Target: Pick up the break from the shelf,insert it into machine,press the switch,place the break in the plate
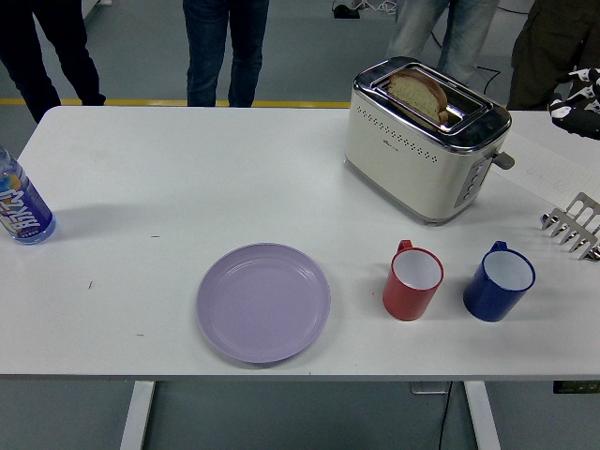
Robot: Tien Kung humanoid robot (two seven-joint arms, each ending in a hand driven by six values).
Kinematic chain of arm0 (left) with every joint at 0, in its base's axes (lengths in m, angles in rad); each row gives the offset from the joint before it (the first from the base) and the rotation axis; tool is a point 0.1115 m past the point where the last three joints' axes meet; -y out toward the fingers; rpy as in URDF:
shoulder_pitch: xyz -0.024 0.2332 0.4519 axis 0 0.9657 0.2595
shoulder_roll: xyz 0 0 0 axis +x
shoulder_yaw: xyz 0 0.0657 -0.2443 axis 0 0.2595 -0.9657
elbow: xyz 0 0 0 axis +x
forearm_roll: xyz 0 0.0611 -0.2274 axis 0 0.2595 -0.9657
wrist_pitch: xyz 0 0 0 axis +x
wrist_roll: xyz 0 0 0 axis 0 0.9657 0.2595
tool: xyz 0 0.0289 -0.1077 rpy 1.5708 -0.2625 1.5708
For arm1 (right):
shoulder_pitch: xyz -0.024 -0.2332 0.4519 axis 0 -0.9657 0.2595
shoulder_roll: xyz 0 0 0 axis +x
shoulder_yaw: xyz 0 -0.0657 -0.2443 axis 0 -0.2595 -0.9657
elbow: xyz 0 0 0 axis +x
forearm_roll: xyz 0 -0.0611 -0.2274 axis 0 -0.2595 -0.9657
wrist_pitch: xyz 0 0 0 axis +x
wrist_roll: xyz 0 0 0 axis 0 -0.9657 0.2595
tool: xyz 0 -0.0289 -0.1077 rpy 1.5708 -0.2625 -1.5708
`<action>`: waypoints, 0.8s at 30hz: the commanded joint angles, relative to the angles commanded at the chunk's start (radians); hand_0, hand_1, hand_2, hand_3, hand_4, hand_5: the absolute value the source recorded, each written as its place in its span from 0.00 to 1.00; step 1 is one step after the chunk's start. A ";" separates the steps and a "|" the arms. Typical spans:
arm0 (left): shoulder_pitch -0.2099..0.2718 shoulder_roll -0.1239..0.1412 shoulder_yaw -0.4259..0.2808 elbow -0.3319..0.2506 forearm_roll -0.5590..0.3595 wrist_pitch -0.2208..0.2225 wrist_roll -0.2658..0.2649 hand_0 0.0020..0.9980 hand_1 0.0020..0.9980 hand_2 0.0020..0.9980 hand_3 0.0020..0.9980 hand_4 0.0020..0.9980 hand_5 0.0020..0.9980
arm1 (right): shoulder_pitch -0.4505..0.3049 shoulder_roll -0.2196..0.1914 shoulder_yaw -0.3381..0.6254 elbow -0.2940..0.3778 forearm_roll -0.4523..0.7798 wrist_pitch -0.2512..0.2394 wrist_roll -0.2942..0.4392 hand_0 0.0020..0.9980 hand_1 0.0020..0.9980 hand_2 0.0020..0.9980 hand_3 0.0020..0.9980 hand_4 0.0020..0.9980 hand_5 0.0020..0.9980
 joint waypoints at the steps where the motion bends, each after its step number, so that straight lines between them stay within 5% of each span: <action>1: 0.001 0.000 0.000 0.000 0.000 0.000 0.000 0.63 0.49 0.46 0.54 0.33 0.81 | -0.010 0.001 0.001 0.003 0.001 -0.002 0.001 0.33 0.30 0.49 0.77 0.50 0.39; 24: -0.002 -0.002 0.004 0.000 -0.004 -0.002 -0.001 0.63 0.49 0.46 0.54 0.33 0.81 | -0.076 0.021 0.007 0.028 0.004 0.000 0.003 0.32 0.29 0.48 0.77 0.49 0.38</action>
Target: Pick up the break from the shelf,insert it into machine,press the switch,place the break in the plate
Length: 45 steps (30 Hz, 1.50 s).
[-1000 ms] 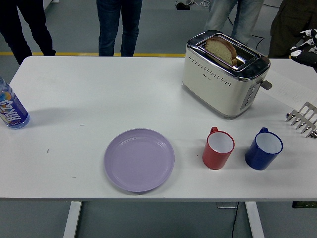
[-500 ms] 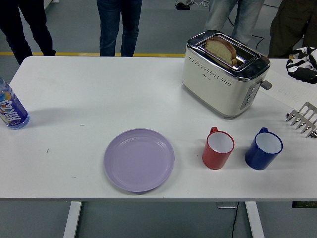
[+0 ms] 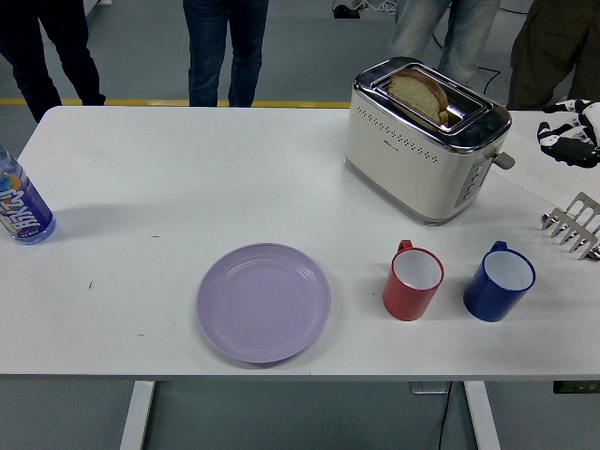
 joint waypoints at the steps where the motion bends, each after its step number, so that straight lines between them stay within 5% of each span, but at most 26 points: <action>1: 0.000 -0.001 -0.001 0.000 0.001 0.000 0.000 0.63 0.49 0.46 0.54 0.33 0.81 | -0.004 0.004 -0.004 -0.001 0.000 0.001 0.000 0.32 0.29 0.48 0.77 0.49 0.38; 45: -0.006 -0.005 0.000 0.000 -0.003 0.001 0.000 0.63 0.49 0.47 0.54 0.32 0.80 | -0.027 0.053 -0.080 -0.060 0.004 0.007 0.004 0.32 0.29 0.48 0.76 0.49 0.37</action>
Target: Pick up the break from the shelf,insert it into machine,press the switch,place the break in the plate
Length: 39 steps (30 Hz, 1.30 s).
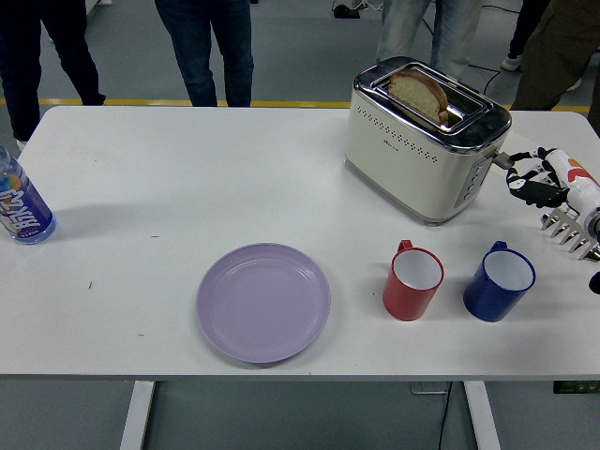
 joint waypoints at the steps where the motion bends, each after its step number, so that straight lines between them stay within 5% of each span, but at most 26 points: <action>1: 0.000 0.000 0.000 0.000 0.000 0.000 0.000 0.63 0.49 0.47 0.54 0.32 0.80 | -0.001 0.002 0.000 -0.001 -0.001 0.000 0.000 0.32 0.29 0.48 0.76 0.49 0.37; 39: 0.008 -0.002 -0.002 0.000 0.009 -0.004 0.002 0.63 0.49 0.47 0.54 0.33 0.80 | -0.003 0.060 -0.025 -0.065 -0.013 -0.001 0.002 0.32 0.29 0.48 0.76 0.49 0.36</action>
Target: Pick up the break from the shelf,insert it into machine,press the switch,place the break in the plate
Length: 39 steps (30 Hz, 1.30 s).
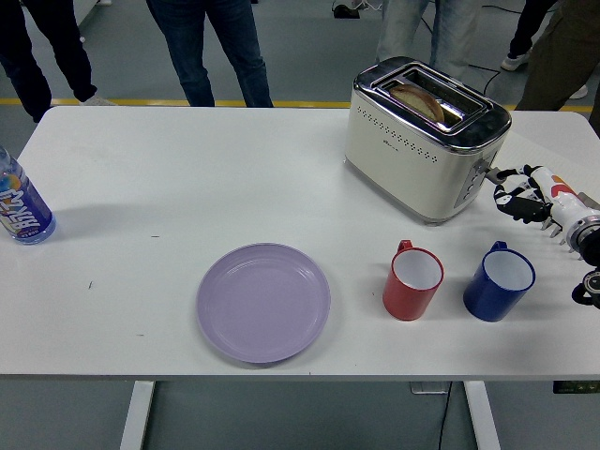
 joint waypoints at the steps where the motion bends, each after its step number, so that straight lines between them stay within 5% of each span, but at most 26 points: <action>1: -0.001 0.000 0.001 0.000 -0.002 0.000 0.000 0.63 0.49 0.47 0.54 0.33 0.80 | 0.000 0.001 -0.001 -0.003 0.000 0.000 0.000 0.32 0.29 0.48 0.76 0.49 0.36; 39: -0.007 -0.001 0.010 0.000 -0.018 0.002 -0.003 0.63 0.49 0.47 0.54 0.33 0.81 | -0.003 0.013 -0.016 -0.061 -0.012 0.003 -0.006 0.32 0.29 0.48 0.76 0.50 0.36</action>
